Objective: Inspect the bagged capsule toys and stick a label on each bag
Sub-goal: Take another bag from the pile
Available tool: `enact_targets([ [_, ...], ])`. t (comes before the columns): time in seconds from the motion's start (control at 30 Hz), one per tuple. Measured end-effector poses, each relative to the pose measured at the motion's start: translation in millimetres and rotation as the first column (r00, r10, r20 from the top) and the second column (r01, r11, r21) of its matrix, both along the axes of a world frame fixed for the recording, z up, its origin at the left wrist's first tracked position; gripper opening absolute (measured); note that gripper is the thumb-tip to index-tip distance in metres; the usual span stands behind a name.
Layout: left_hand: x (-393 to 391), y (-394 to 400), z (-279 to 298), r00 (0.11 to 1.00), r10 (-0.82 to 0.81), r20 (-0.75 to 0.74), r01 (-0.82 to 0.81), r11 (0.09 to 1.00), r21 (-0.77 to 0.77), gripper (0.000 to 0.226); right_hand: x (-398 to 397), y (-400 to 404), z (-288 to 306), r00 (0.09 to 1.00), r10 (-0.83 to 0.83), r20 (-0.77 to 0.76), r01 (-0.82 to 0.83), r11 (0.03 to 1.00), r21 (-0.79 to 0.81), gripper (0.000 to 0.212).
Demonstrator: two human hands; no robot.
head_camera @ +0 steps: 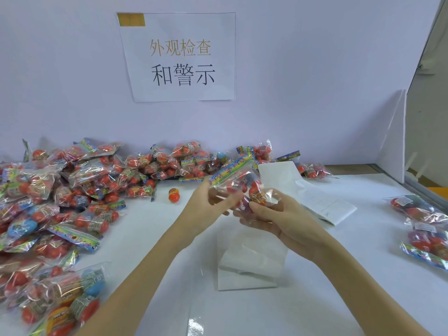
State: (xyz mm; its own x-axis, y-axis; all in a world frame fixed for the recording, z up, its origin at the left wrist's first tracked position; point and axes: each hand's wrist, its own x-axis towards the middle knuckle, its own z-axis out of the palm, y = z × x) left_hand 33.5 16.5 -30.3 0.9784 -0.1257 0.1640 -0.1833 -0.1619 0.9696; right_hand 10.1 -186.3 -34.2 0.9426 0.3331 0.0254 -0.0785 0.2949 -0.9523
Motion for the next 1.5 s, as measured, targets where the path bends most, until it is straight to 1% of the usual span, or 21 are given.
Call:
enact_targets([
  [0.07,-1.5,-1.0,-2.0,0.998,-0.06,-0.007,0.06,0.998,0.002,0.035,-1.1,0.4,0.1,0.999,0.032,0.003,-0.032,0.999,-0.041,0.036],
  [0.13,-2.3,-0.1,-1.1,0.999,-0.042,-0.009,0.041,0.998,-0.054,0.028,-1.5,0.7,0.0,1.0,0.007,0.009,-0.006,0.997,-0.076,0.04],
  [0.27,0.6,-0.2,1.2,0.998,-0.036,-0.054,0.016,0.939,-0.344,0.031,2.1,-1.0,-2.2,1.0,-0.008,-0.006,0.008,0.994,-0.108,0.039],
  [0.33,0.8,-0.8,2.2,0.998,-0.026,-0.053,0.001,0.91,-0.416,0.036,1.7,-0.4,-2.9,1.0,0.007,0.023,-0.004,0.99,-0.142,0.038],
  [0.4,0.1,-1.0,1.6,0.998,-0.048,-0.029,0.035,0.936,-0.351,0.053,1.1,-0.5,-1.4,0.999,-0.016,0.036,0.021,0.989,-0.149,0.038],
  [0.47,-1.1,-0.5,0.0,0.997,-0.079,-0.001,0.076,0.963,-0.258,0.058,1.2,-1.5,-0.5,0.999,-0.033,0.036,0.039,0.987,-0.158,0.039],
  [0.53,-0.4,0.0,-3.2,0.999,-0.036,0.025,0.041,0.971,-0.236,0.056,1.2,-0.6,0.1,0.997,-0.06,0.041,0.066,0.985,-0.156,0.039],
  [0.6,1.0,0.9,-5.2,0.995,0.05,0.081,-0.029,0.971,-0.239,0.061,0.7,-1.4,0.9,0.984,-0.121,0.13,0.146,0.968,-0.203,0.04],
  [0.63,2.2,2.3,-6.3,0.987,0.087,0.136,-0.055,0.974,-0.221,0.061,0.4,-4.2,2.3,0.964,-0.128,0.234,0.195,0.936,-0.292,0.041],
  [0.7,4.6,5.6,-7.9,0.961,0.135,0.243,-0.097,0.982,-0.162,0.046,-0.3,-14.4,6.2,0.925,0.025,0.38,0.196,0.824,-0.532,0.044],
  [0.73,6.8,7.9,-9.5,0.954,0.13,0.27,-0.103,0.988,-0.114,0.036,-0.3,-19.4,6.7,0.924,0.136,0.358,0.136,0.756,-0.64,0.053],
  [0.77,8.9,9.3,-12.1,0.951,0.124,0.284,-0.113,0.992,-0.053,0.038,-1.0,-23.0,6.1,0.929,0.228,0.29,0.059,0.685,-0.726,0.065],
  [0.87,11.4,7.6,-16.2,0.947,0.148,0.285,-0.166,0.985,0.039,0.054,-3.4,-25.0,-2.6,0.912,0.396,0.104,-0.077,0.414,-0.907,0.09],
  [0.9,12.2,7.2,-17.0,0.946,0.158,0.283,-0.175,0.984,0.037,0.054,-3.4,-24.0,-5.7,0.906,0.415,0.082,-0.081,0.36,-0.929,0.092],
  [0.93,13.1,6.7,-17.3,0.947,0.163,0.275,-0.178,0.984,0.03,0.054,-3.2,-23.3,-7.6,0.902,0.424,0.089,-0.069,0.343,-0.937,0.089],
  [1.0,14.0,6.4,-17.2,0.958,0.165,0.234,-0.171,0.985,0.005,0.051,-2.2,-22.6,-7.3,0.898,0.411,0.159,-0.008,0.376,-0.927,0.076],
  [1.07,14.4,7.1,-17.0,0.97,0.147,0.191,-0.151,0.989,0.004,0.044,-1.1,-21.3,-5.0,0.898,0.358,0.254,0.073,0.449,-0.891,0.054],
  [1.2,8.6,5.1,-17.5,0.987,0.013,0.161,-0.024,0.997,0.07,0.026,2.5,-22.6,-4.5,0.862,0.229,0.452,0.264,0.558,-0.787,0.019],
  [1.27,6.2,5.8,-20.2,0.982,-0.051,0.181,0.028,0.991,0.128,0.012,3.9,-23.7,-3.9,0.844,0.175,0.507,0.328,0.58,-0.746,0.012],
  [1.4,4.5,10.3,-26.7,0.967,-0.174,0.188,0.113,0.949,0.294,0.033,4.7,-25.0,-2.3,0.826,0.071,0.559,0.403,0.62,-0.674,0.012],
  [1.5,6.1,10.4,-29.6,0.957,-0.163,0.239,0.074,0.937,0.342,0.018,4.5,-24.3,-1.4,0.819,0.052,0.571,0.406,0.651,-0.642,0.011],
])
